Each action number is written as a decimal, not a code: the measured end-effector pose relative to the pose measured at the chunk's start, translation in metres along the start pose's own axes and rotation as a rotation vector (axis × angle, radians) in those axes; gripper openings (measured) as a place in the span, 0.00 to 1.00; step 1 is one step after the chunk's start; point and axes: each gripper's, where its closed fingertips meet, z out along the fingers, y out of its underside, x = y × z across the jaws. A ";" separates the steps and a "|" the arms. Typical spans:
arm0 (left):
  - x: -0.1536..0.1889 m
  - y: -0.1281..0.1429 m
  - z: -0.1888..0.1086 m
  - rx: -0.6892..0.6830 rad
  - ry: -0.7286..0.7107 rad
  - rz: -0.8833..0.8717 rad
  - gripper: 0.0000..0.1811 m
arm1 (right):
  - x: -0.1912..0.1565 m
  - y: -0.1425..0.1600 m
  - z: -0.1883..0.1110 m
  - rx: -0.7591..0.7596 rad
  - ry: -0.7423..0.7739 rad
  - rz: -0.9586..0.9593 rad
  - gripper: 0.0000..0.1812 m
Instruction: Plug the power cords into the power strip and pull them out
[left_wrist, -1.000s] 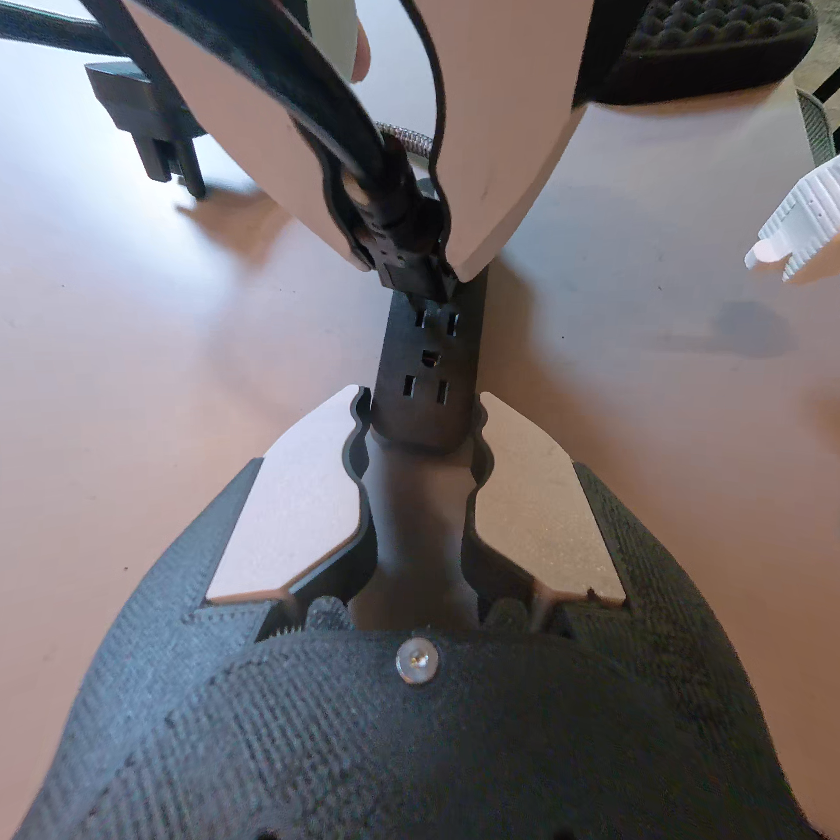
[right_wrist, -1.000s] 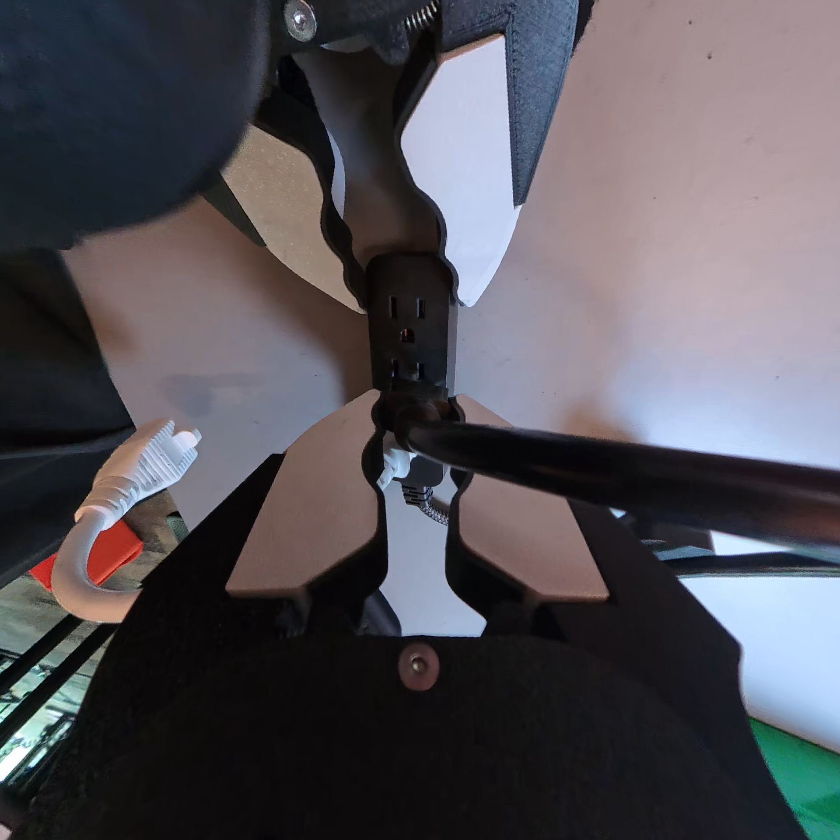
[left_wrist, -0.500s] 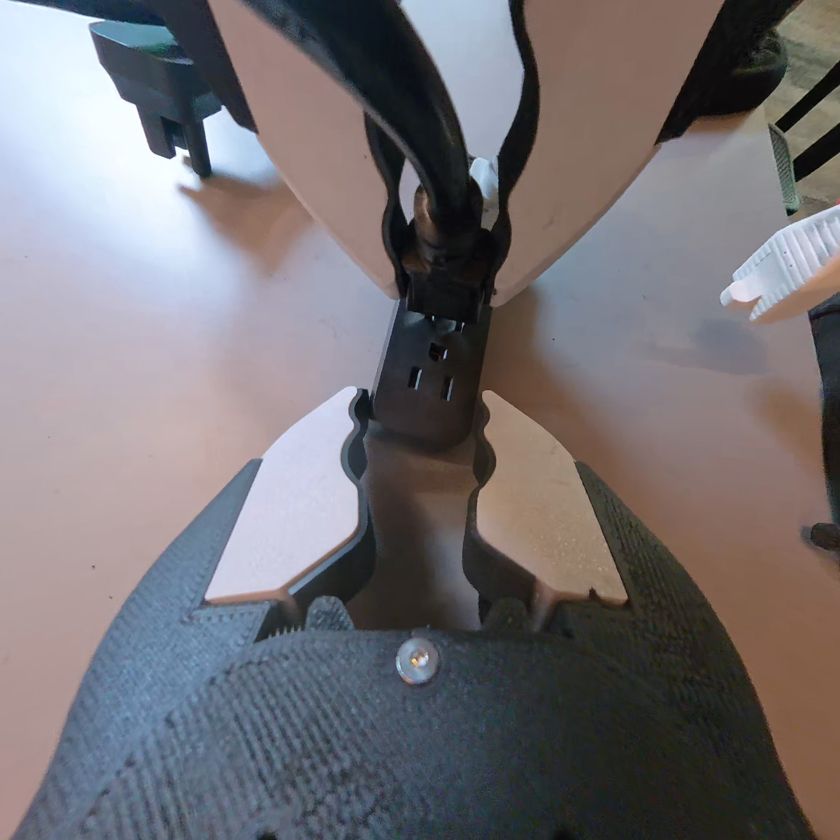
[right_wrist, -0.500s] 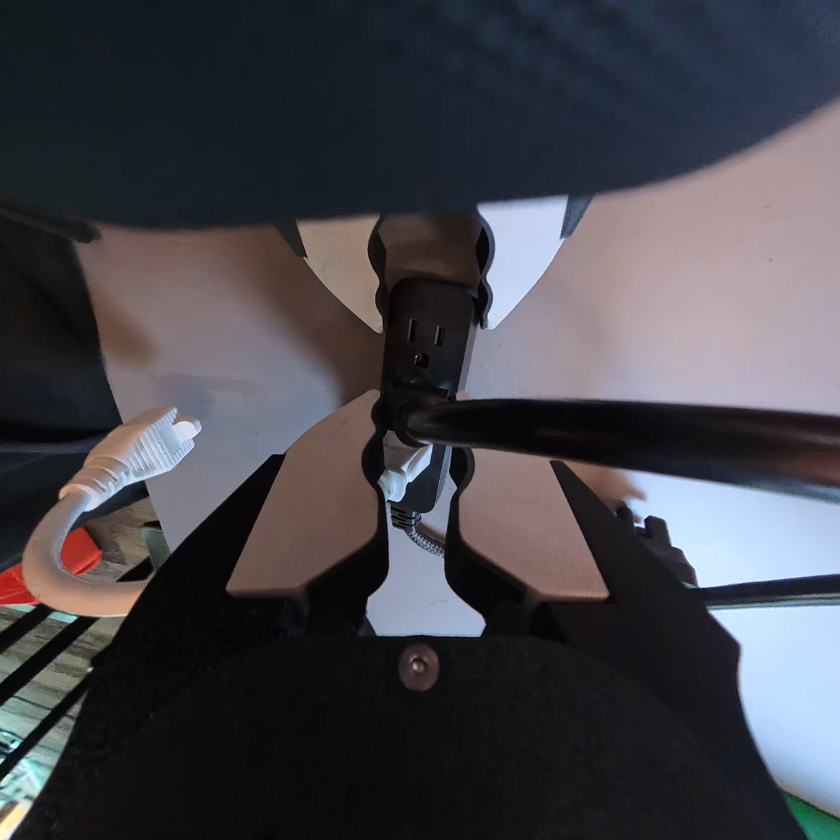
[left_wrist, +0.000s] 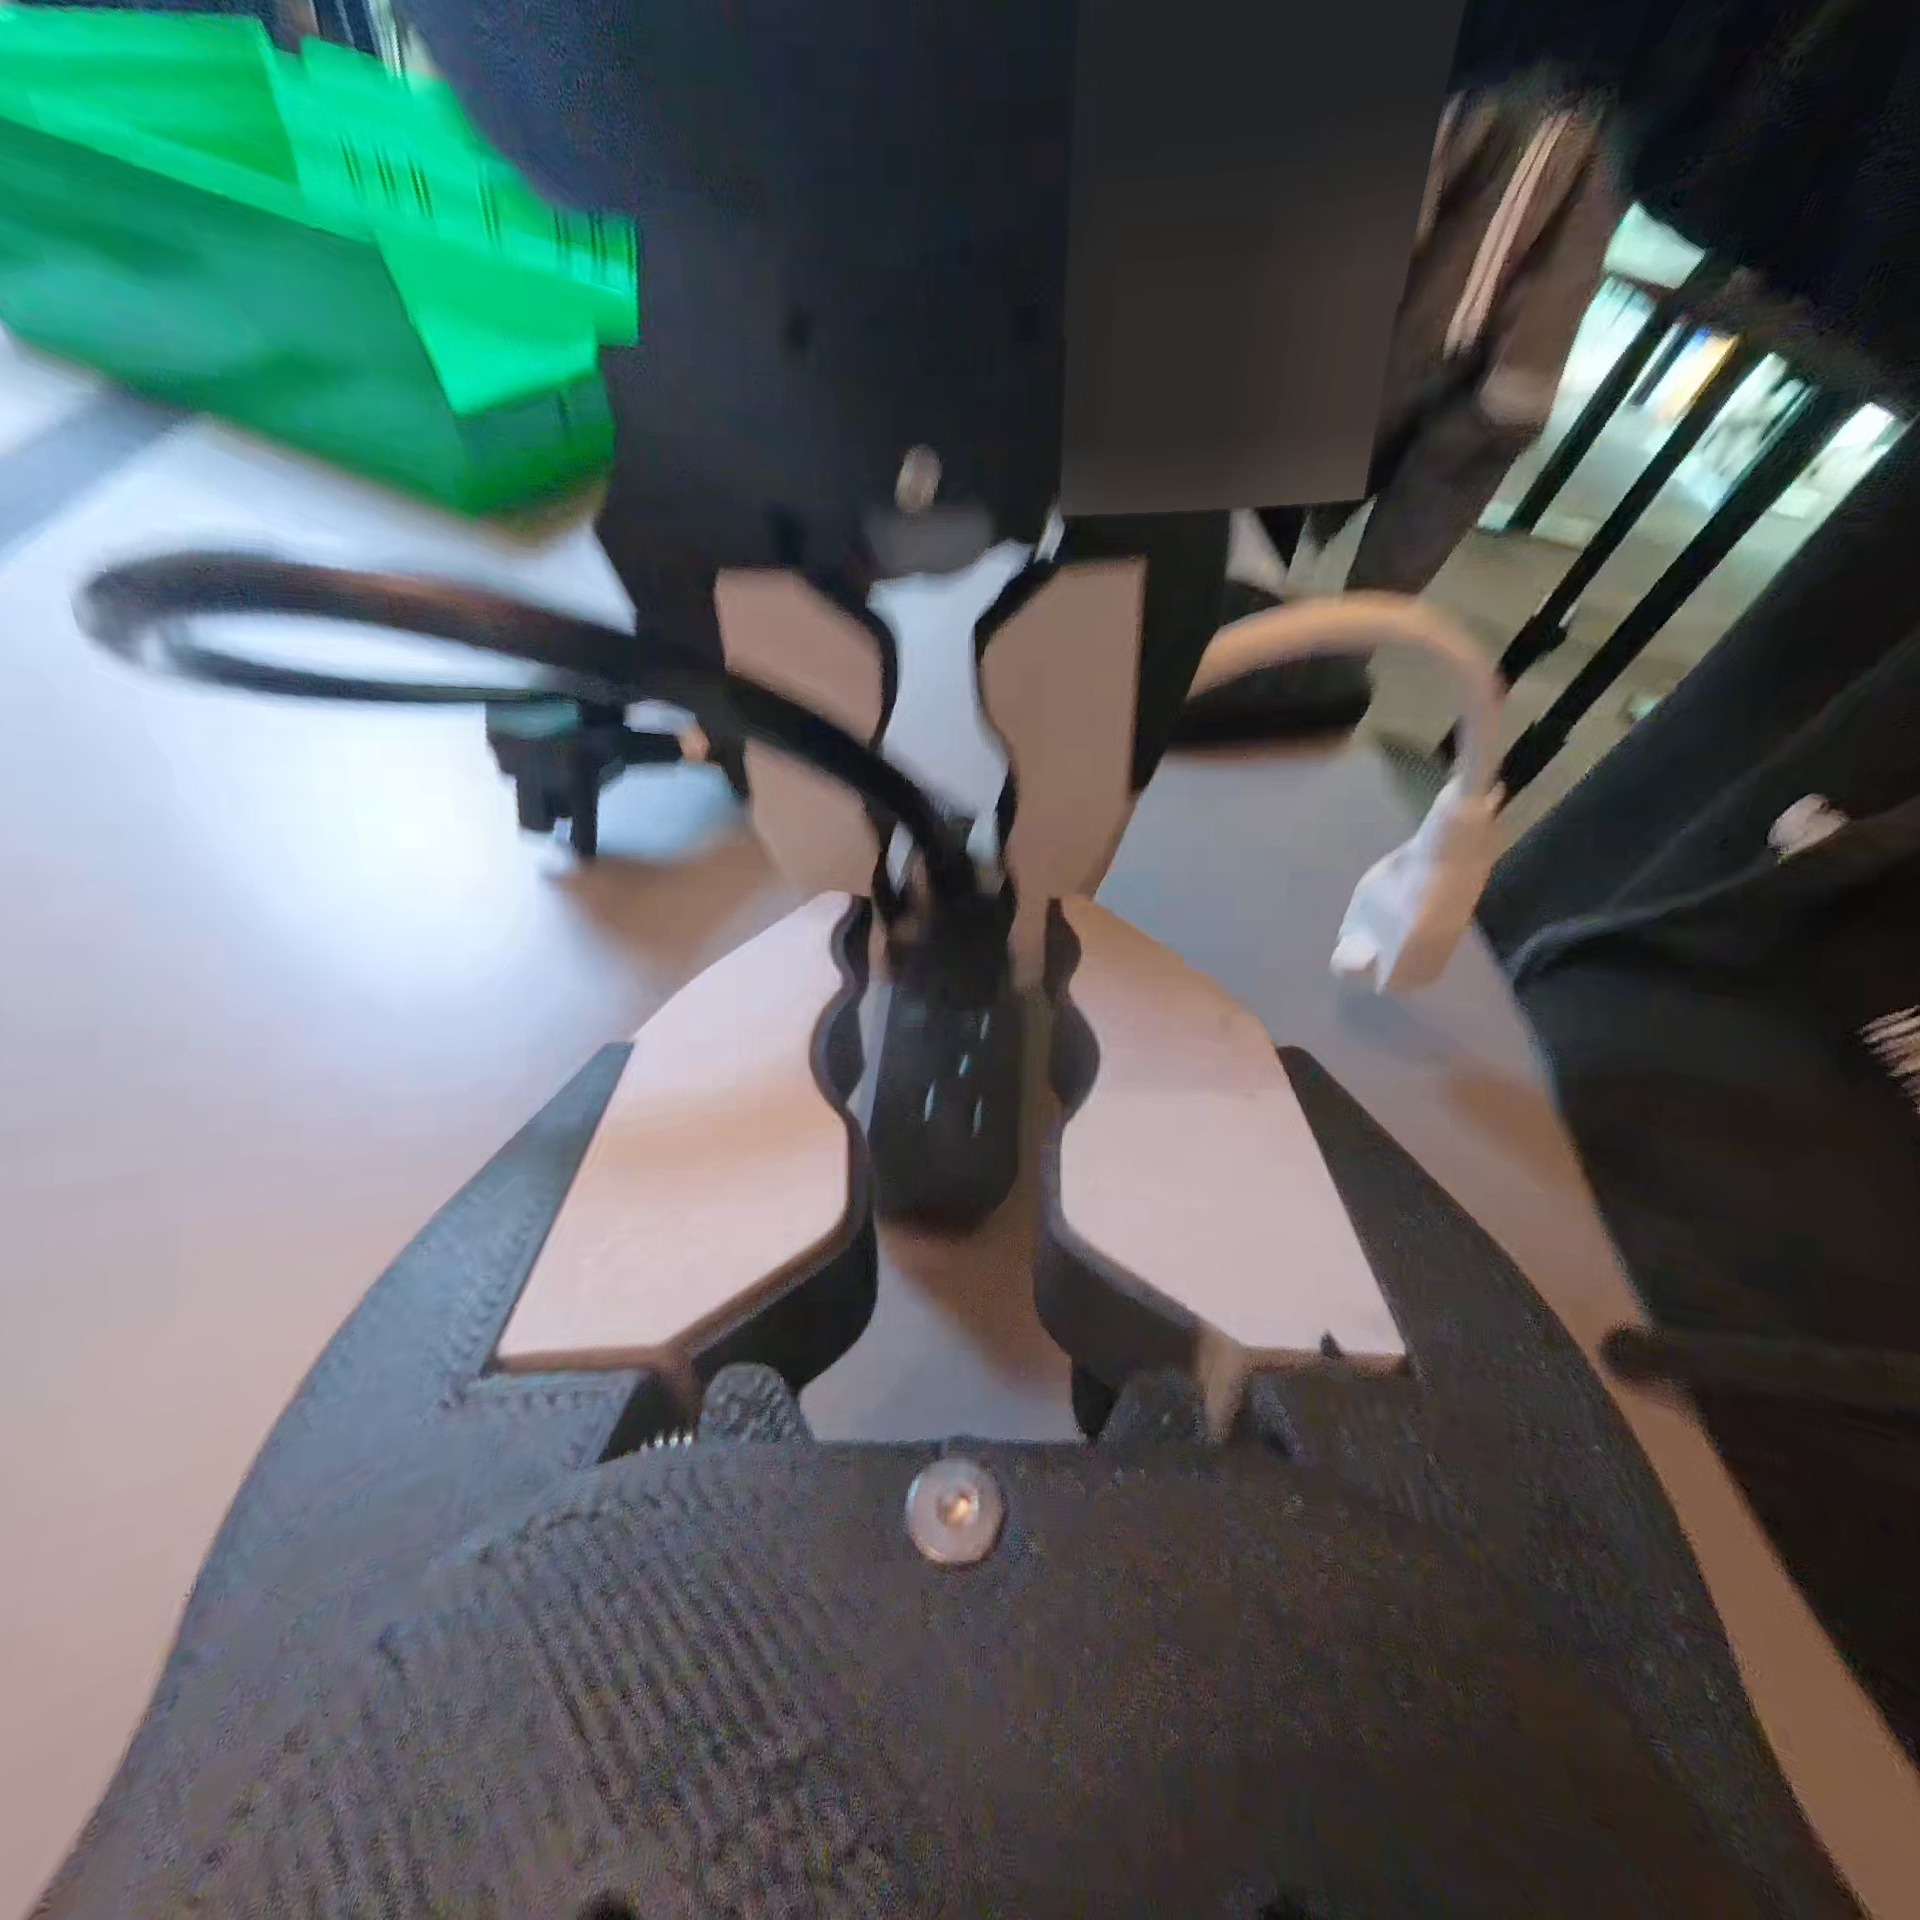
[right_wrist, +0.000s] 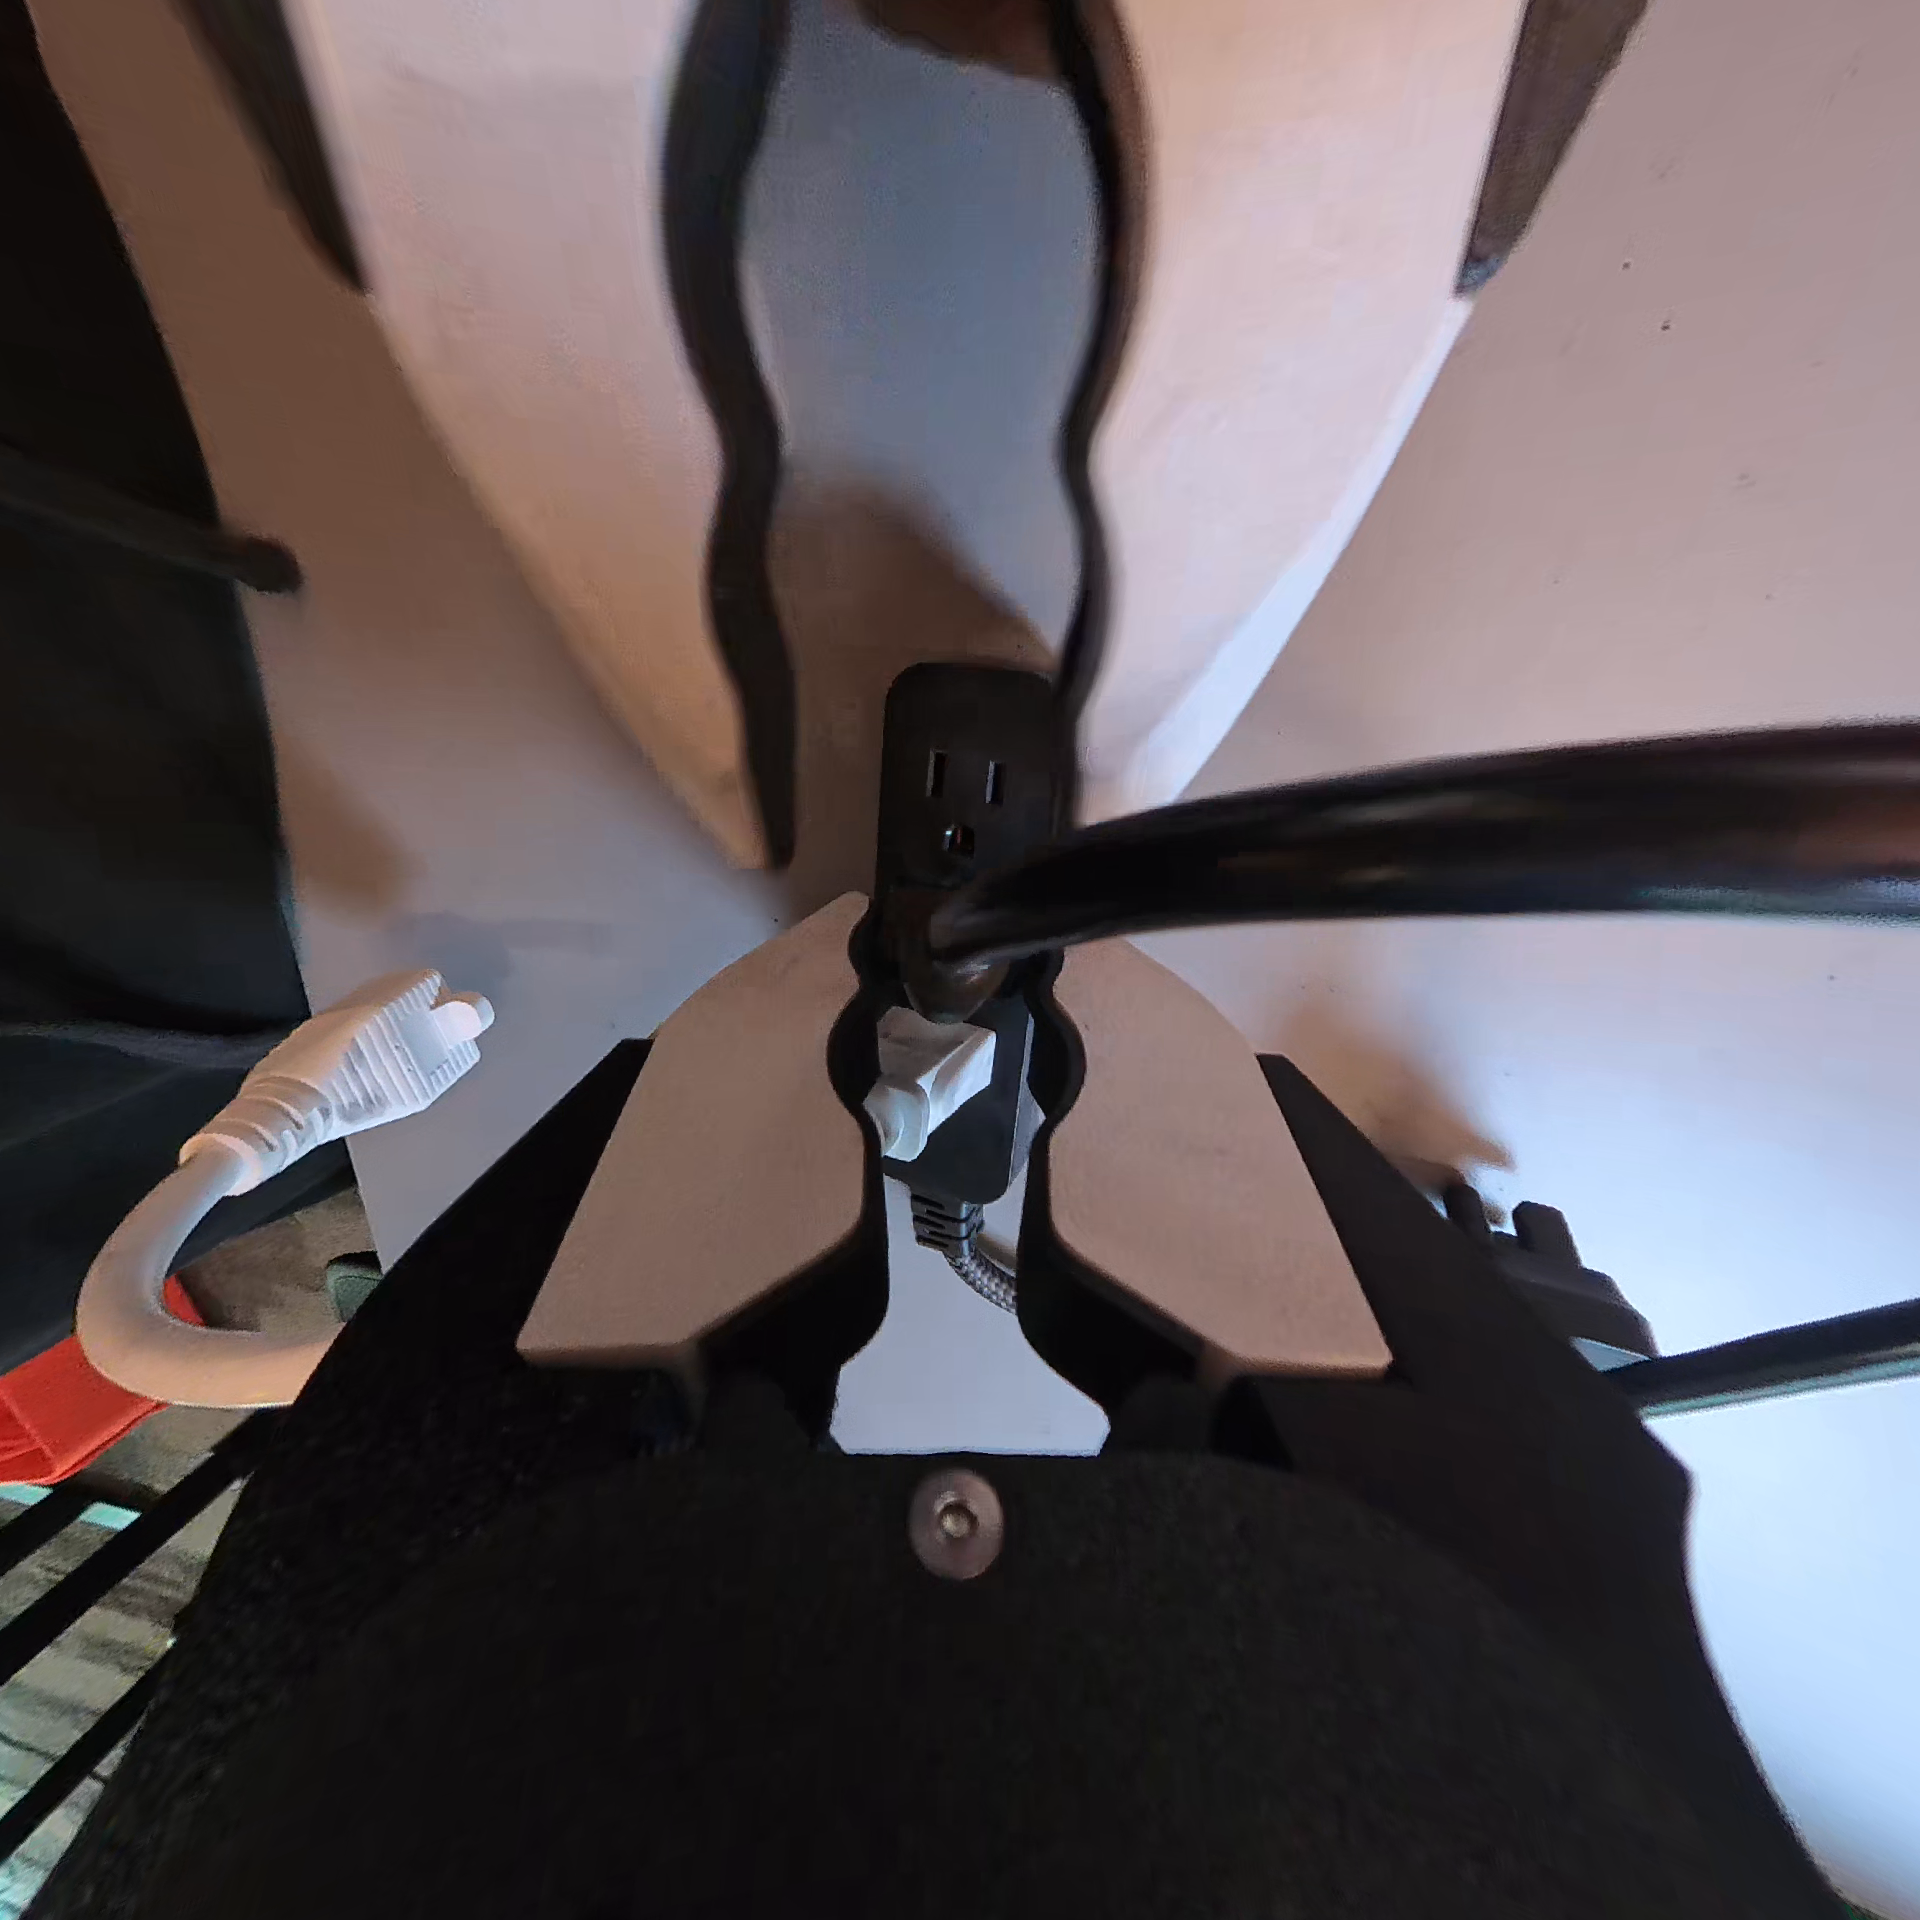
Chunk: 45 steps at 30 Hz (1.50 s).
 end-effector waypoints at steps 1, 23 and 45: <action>0.001 -0.008 0.001 0.039 -0.010 -0.003 0.13 | 0.000 0.000 0.000 0.005 -0.003 0.002 0.14; 0.015 -0.003 0.025 -0.078 -0.114 0.231 0.00 | -0.016 0.013 -0.029 -0.061 0.071 -0.068 0.12; 0.017 0.024 0.039 -0.095 -0.023 0.107 0.23 | -0.014 -0.011 -0.047 0.350 0.103 -0.177 0.08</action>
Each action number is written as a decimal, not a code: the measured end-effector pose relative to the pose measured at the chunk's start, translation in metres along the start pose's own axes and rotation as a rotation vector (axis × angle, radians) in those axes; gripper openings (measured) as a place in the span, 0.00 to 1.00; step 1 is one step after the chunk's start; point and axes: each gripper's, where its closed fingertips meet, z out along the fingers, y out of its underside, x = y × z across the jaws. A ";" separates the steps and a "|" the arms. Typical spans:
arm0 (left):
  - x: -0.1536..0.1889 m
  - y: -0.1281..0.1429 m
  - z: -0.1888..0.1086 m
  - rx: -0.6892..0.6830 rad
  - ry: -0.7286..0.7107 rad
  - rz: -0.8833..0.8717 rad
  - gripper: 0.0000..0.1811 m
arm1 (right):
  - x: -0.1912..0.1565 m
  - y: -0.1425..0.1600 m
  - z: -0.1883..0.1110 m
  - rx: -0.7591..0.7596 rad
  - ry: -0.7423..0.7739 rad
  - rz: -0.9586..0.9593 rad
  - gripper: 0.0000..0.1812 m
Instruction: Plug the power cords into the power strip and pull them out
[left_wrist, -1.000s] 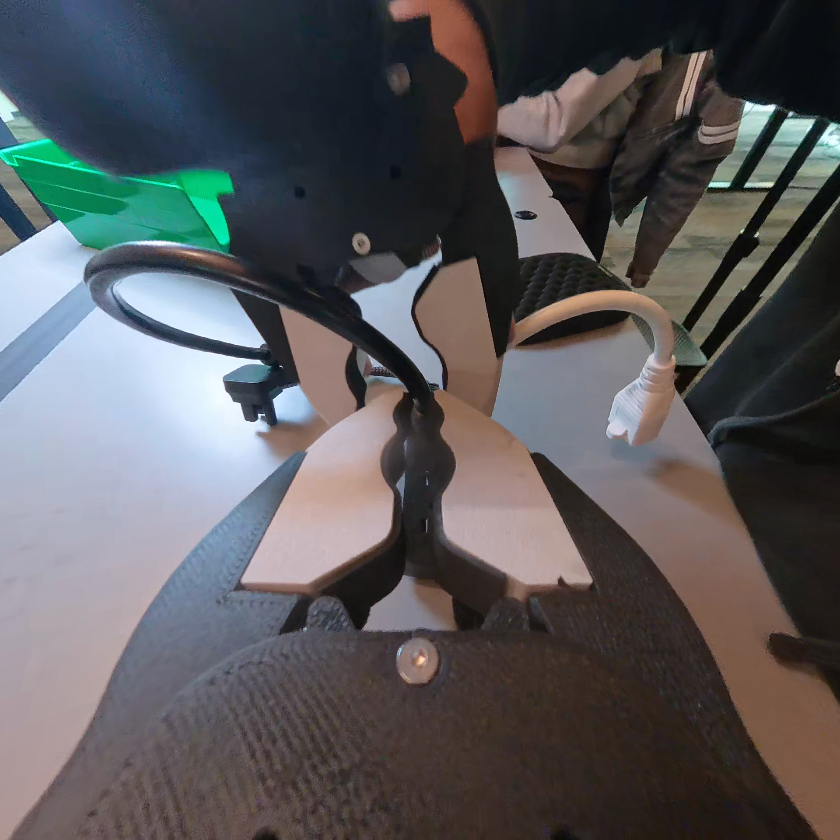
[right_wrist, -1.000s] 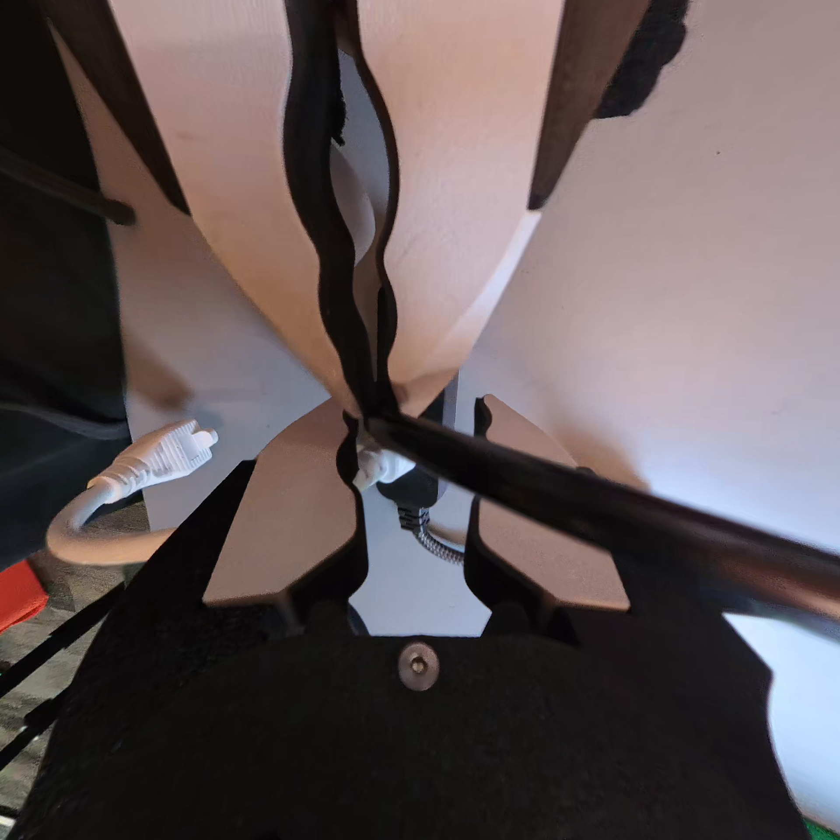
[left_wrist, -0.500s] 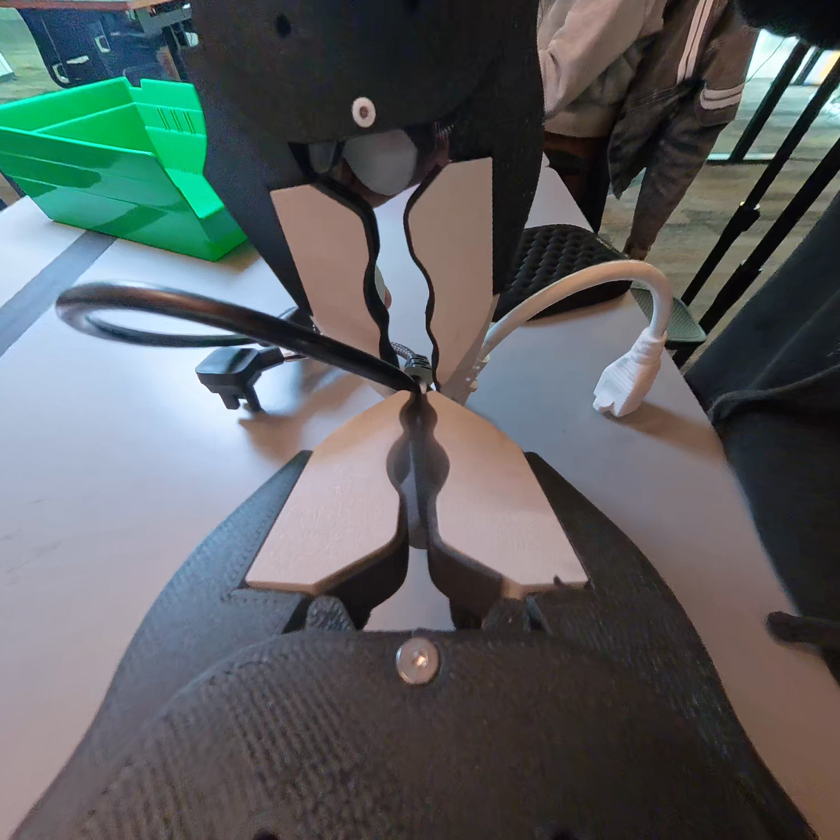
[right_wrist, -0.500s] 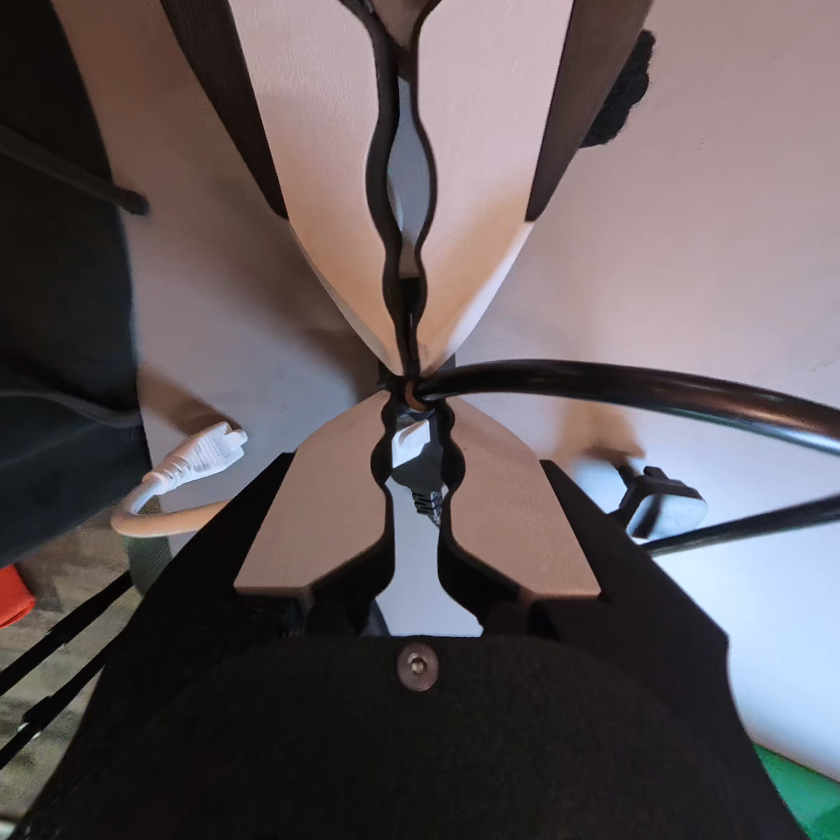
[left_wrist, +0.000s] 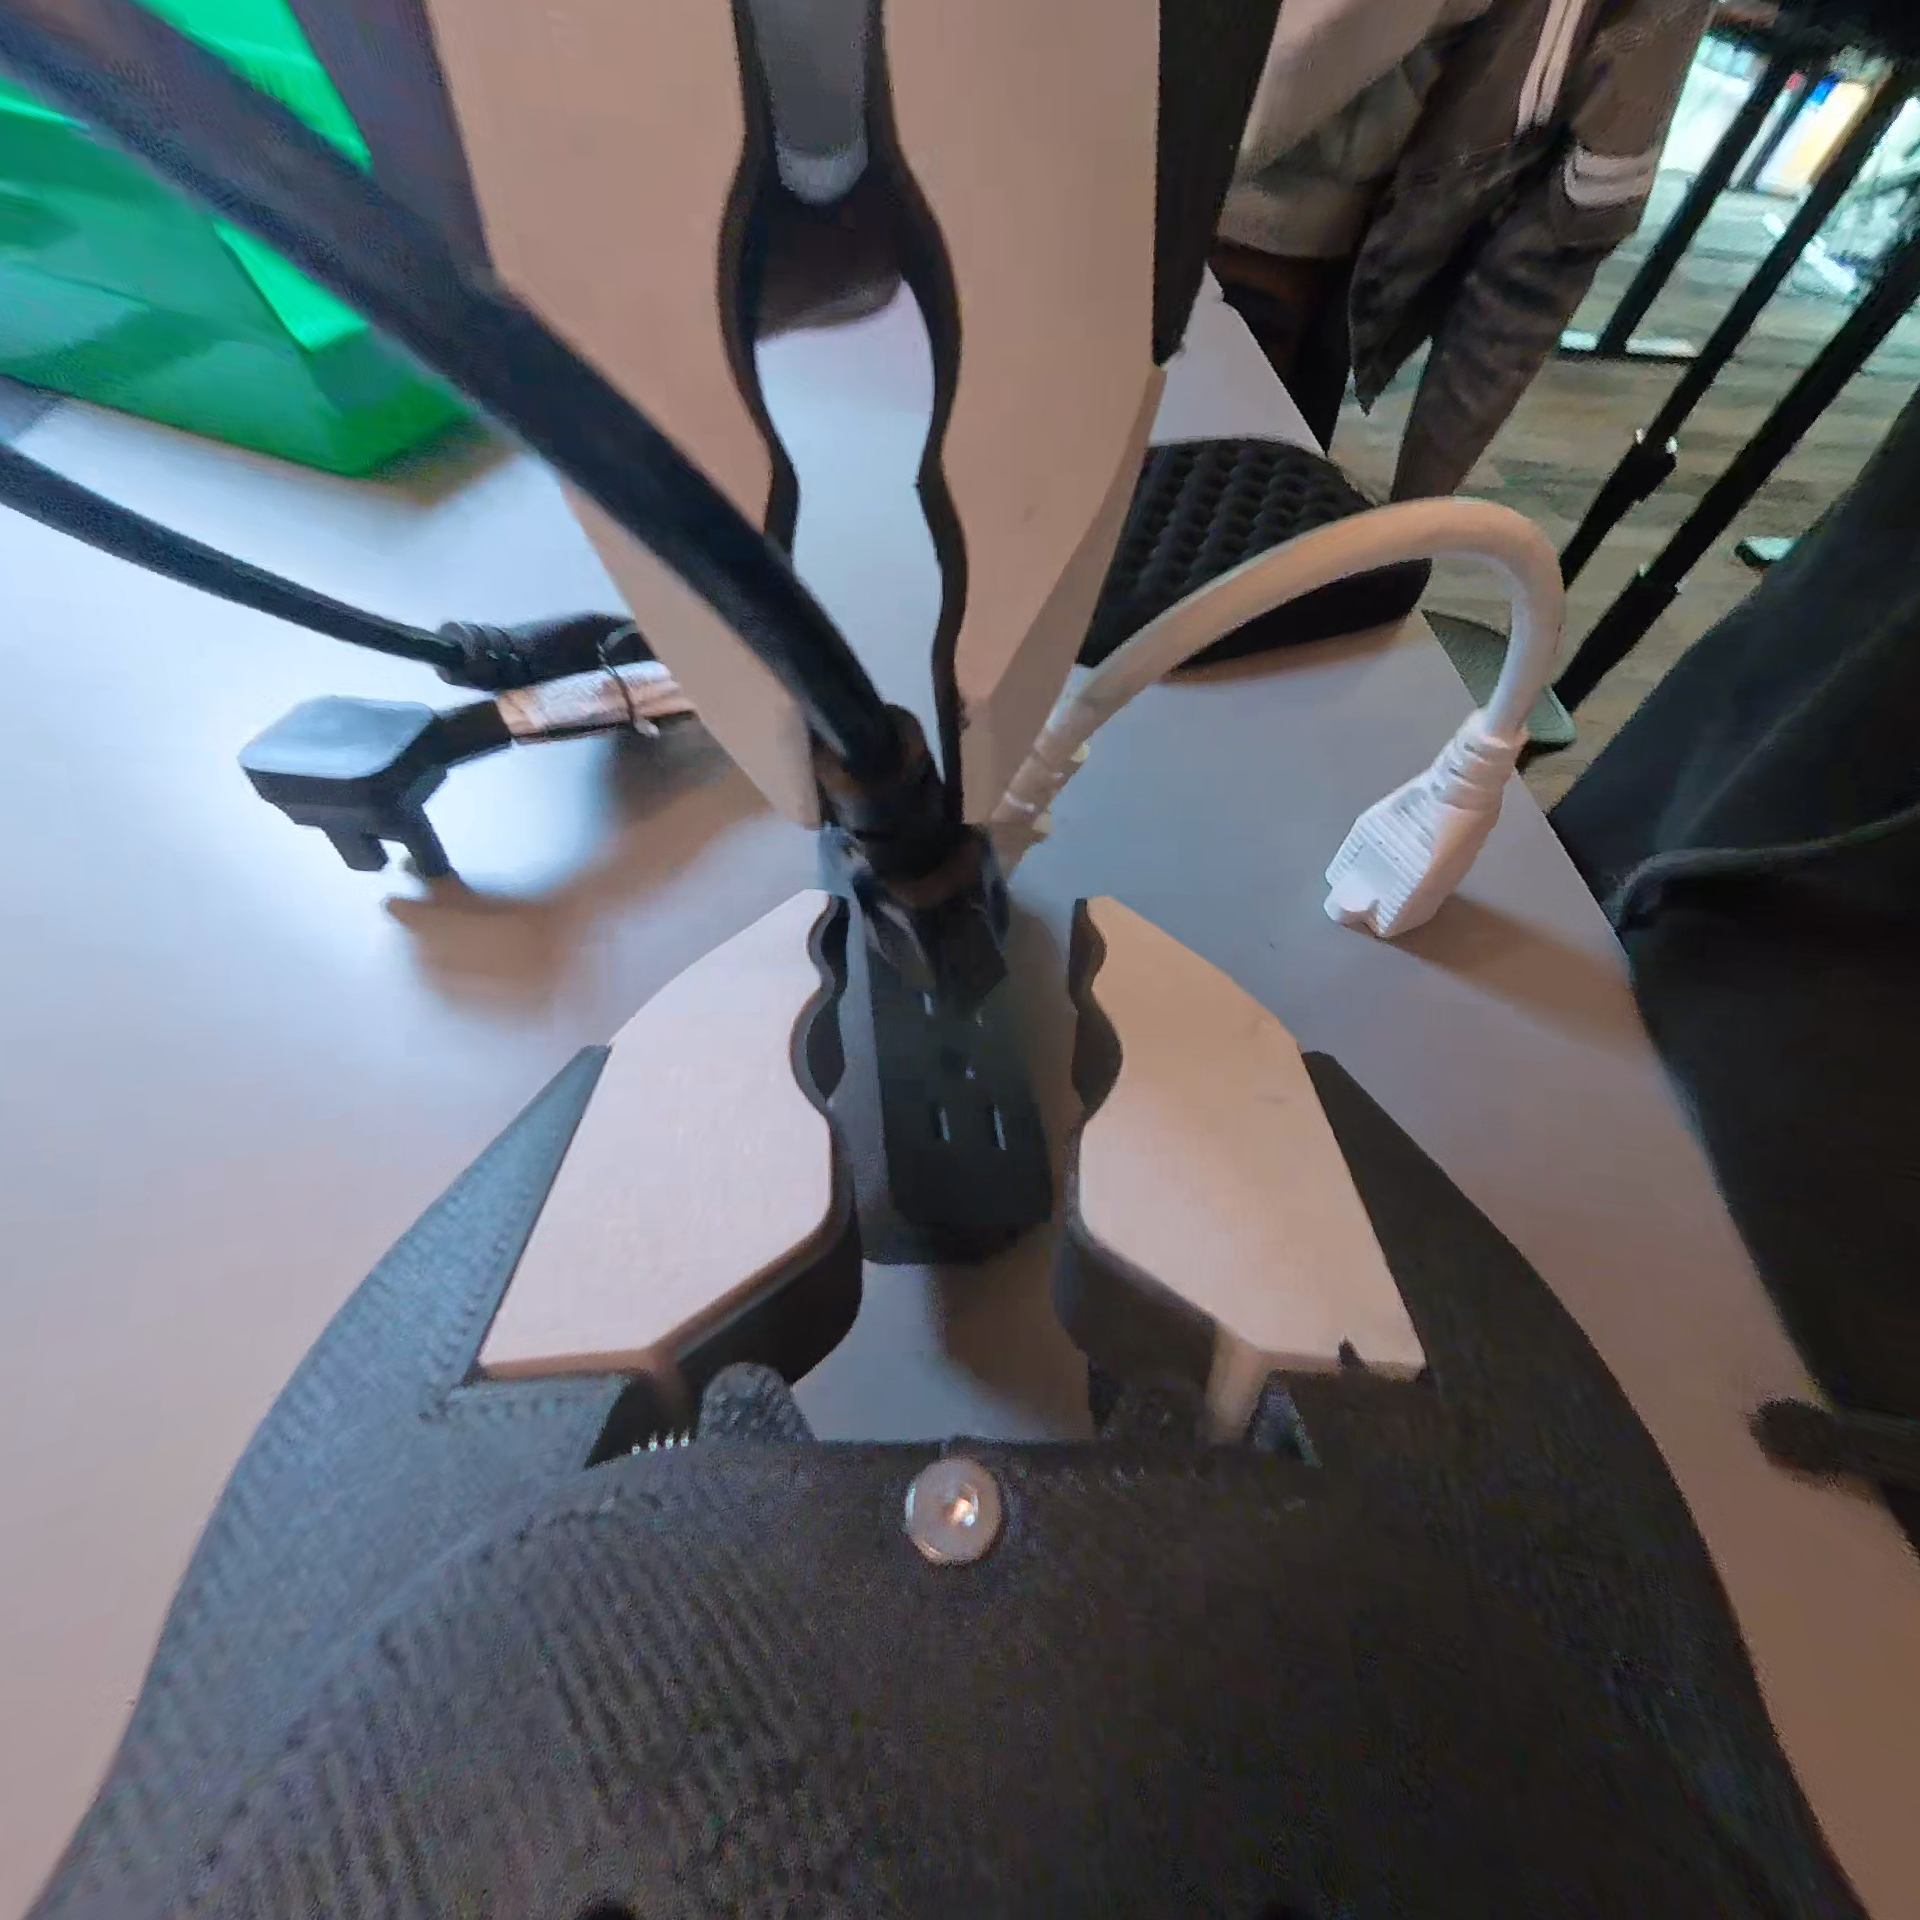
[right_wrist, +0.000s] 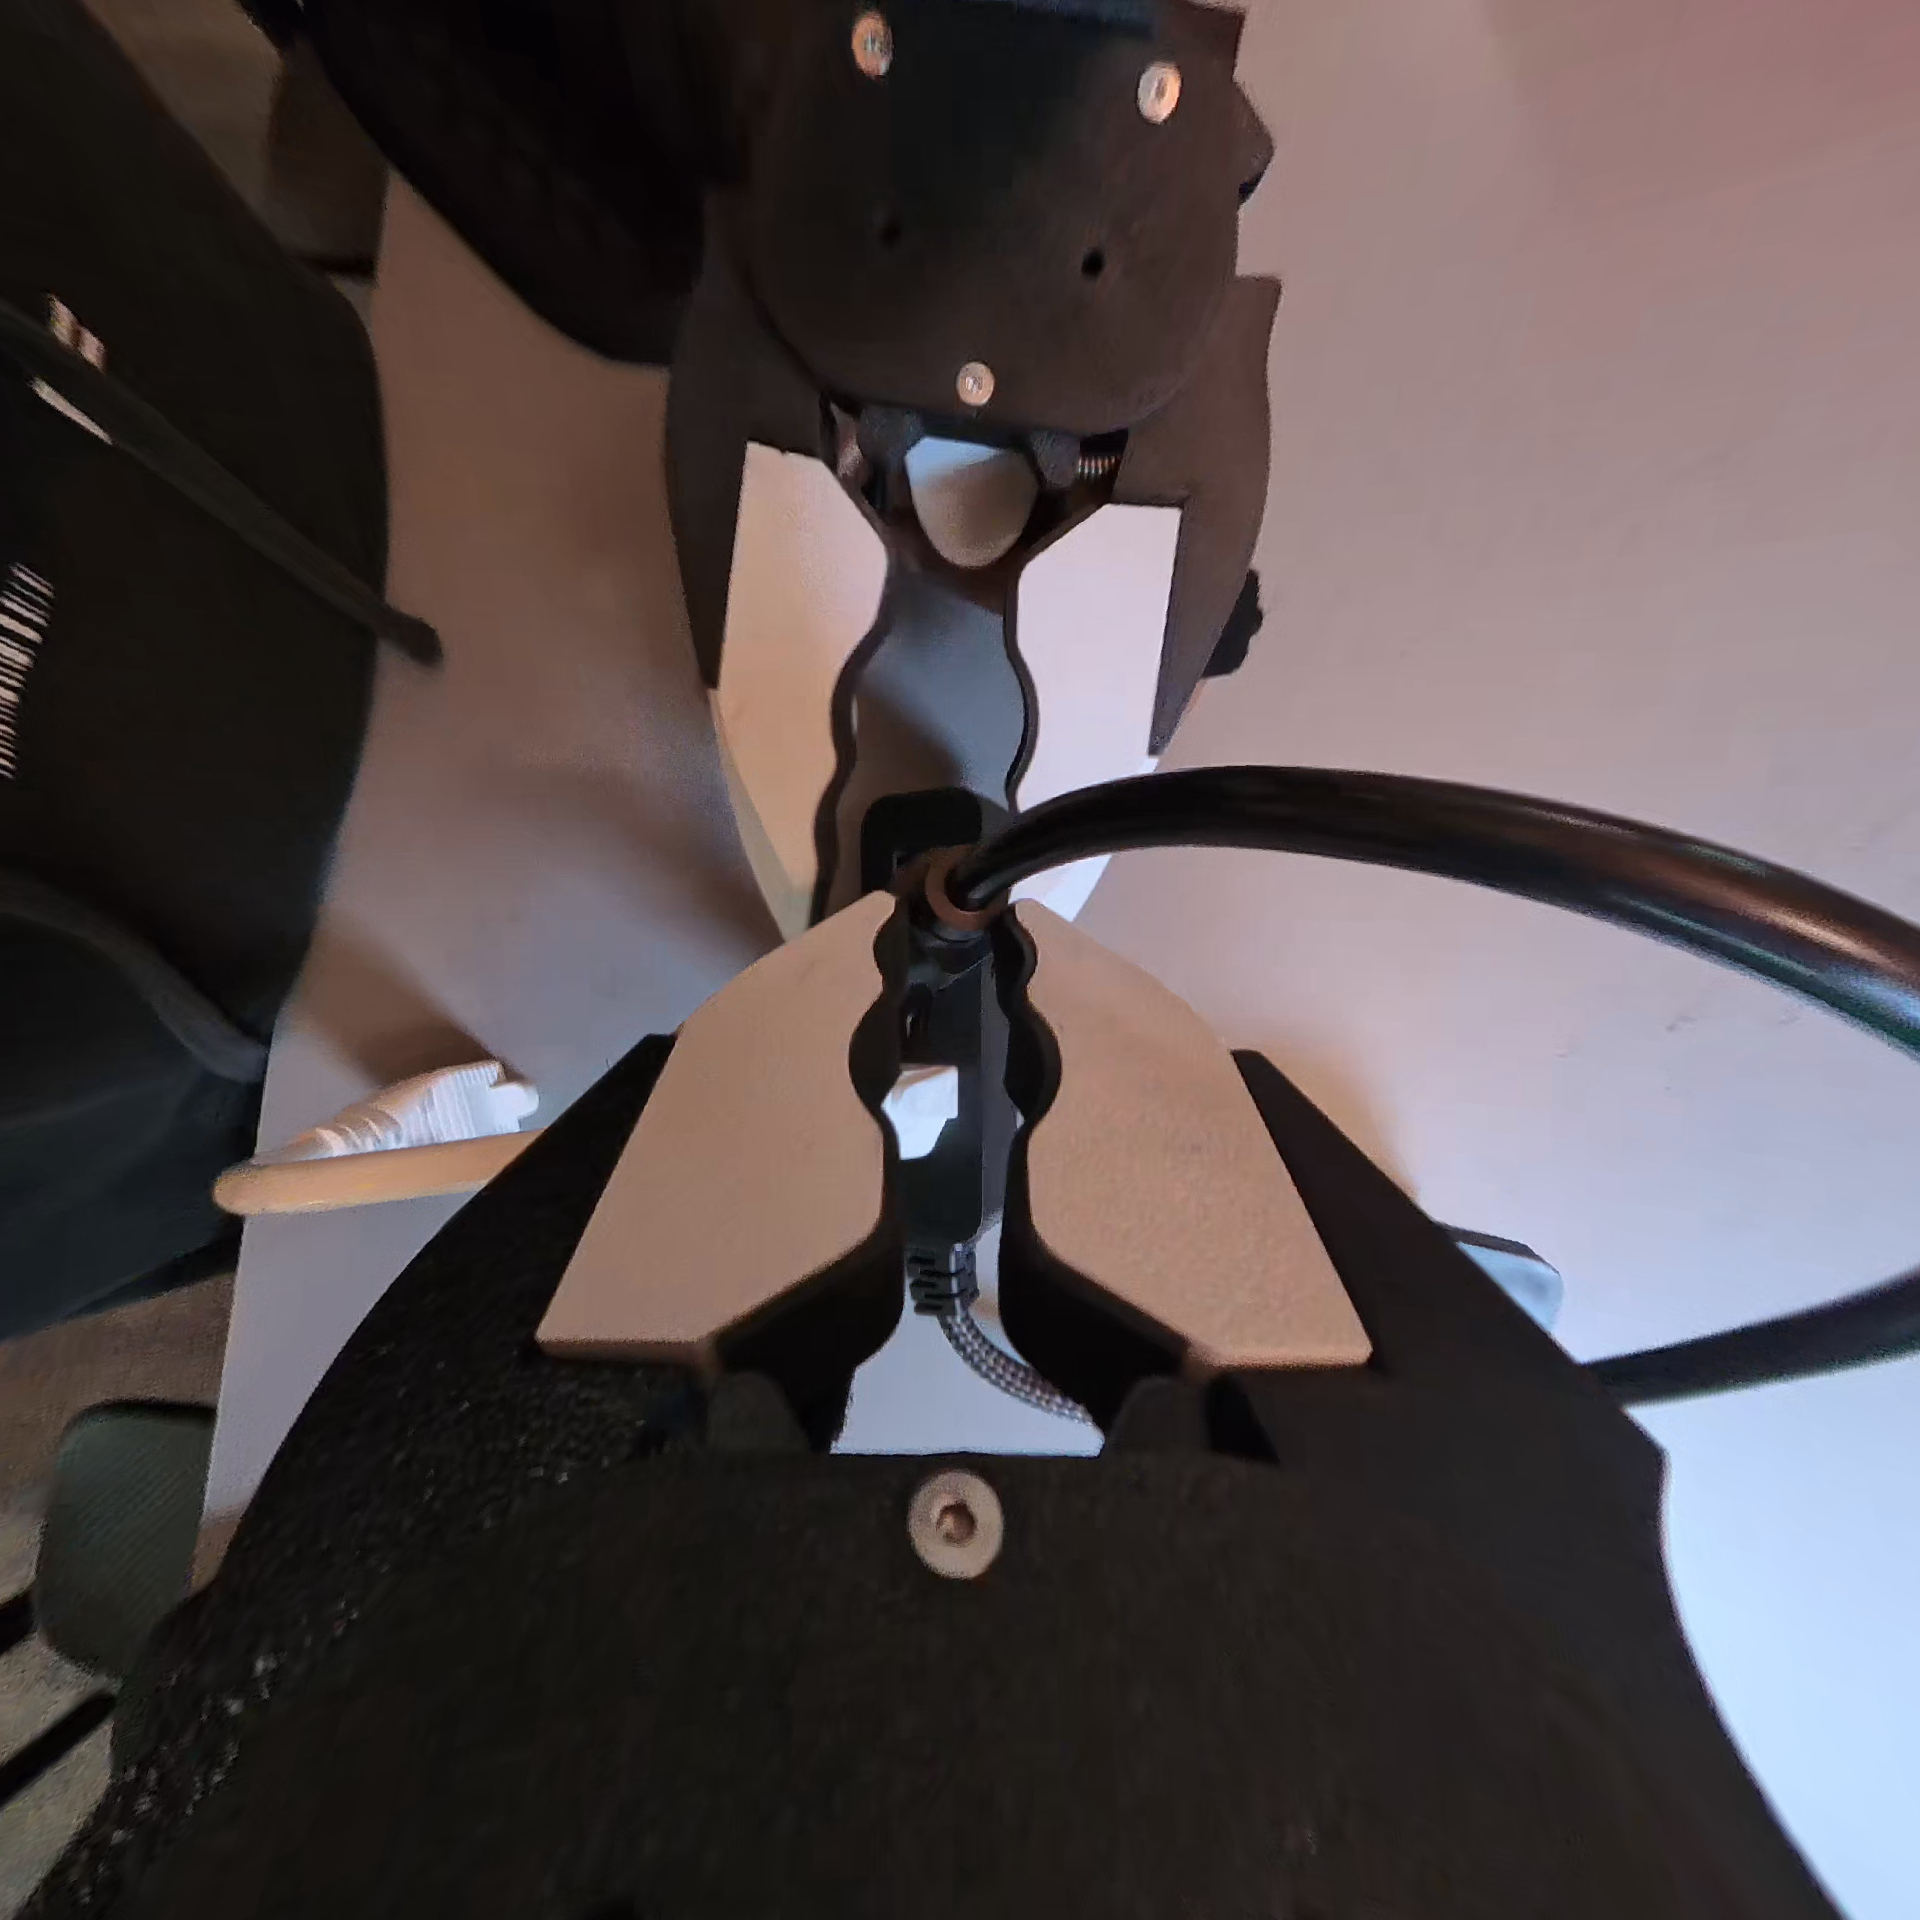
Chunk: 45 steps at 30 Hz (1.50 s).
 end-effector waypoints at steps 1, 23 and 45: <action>-0.002 -0.005 -0.003 0.031 -0.011 0.000 0.18 | 0.001 -0.002 -0.003 0.029 0.007 0.005 0.08; -0.035 -0.009 -0.025 -0.289 -0.605 0.519 0.15 | 0.011 -0.004 -0.011 0.113 0.280 0.200 0.09; -0.004 0.060 -0.004 -0.370 -0.157 0.296 0.30 | -0.017 0.003 -0.018 -0.004 0.132 0.184 0.08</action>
